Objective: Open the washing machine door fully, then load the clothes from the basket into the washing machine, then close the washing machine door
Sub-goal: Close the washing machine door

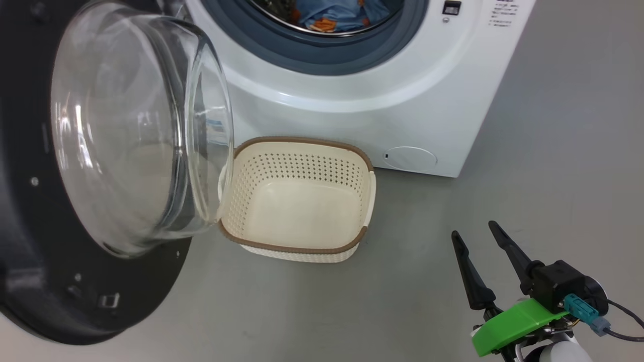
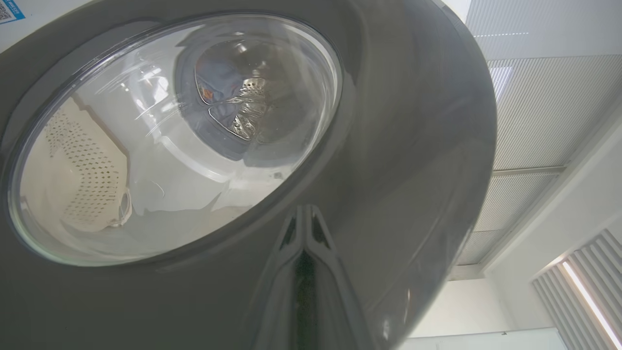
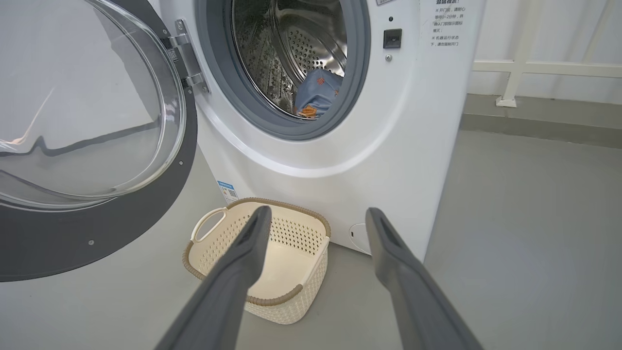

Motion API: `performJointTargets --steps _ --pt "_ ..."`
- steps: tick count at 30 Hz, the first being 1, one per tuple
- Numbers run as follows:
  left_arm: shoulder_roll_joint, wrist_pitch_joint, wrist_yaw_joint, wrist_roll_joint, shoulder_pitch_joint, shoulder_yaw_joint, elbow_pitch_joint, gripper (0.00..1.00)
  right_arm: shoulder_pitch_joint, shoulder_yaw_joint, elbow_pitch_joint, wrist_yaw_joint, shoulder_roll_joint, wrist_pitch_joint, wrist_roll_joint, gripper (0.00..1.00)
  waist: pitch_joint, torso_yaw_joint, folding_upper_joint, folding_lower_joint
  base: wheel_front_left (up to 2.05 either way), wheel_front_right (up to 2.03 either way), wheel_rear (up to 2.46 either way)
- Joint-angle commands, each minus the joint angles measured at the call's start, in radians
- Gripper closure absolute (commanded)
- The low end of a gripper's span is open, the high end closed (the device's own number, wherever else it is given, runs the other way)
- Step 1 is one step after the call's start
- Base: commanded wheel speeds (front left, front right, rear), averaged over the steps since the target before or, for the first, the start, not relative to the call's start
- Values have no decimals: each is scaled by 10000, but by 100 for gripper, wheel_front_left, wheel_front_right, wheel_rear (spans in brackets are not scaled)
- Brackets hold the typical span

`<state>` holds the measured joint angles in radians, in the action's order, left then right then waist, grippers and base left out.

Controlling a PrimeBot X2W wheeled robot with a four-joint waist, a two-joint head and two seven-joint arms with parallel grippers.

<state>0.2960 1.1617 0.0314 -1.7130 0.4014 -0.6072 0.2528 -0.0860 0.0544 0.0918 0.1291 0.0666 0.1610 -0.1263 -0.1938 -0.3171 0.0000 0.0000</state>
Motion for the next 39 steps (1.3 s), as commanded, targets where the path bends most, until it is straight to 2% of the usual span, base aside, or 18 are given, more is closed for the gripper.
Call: performJointTargets --steps 1,6,18,33,39 --pt "277 254 49 -88 -155 -50 -561 100 -205 280 -172 16 -62 129 -102 0 67 197 0 0 0 0 0" --pt "52 373 103 -94 -278 127 -1032 100 -200 282 -93 16 -92 227 -147 0 107 416 0 0 0 0 0" --pt "-899 342 232 -104 -101 823 -2105 100 -238 376 284 16 -150 561 -327 0 232 1016 0 0 0 0 0" --pt "-1706 -671 -112 600 691 1418 -2068 100 -309 539 672 16 -162 896 -705 0 338 2217 0 0 0 0 0" --pt "-1940 -1137 -494 833 992 1552 -1821 100 -283 524 736 16 -163 953 -761 0 264 2659 0 0 0 0 0"
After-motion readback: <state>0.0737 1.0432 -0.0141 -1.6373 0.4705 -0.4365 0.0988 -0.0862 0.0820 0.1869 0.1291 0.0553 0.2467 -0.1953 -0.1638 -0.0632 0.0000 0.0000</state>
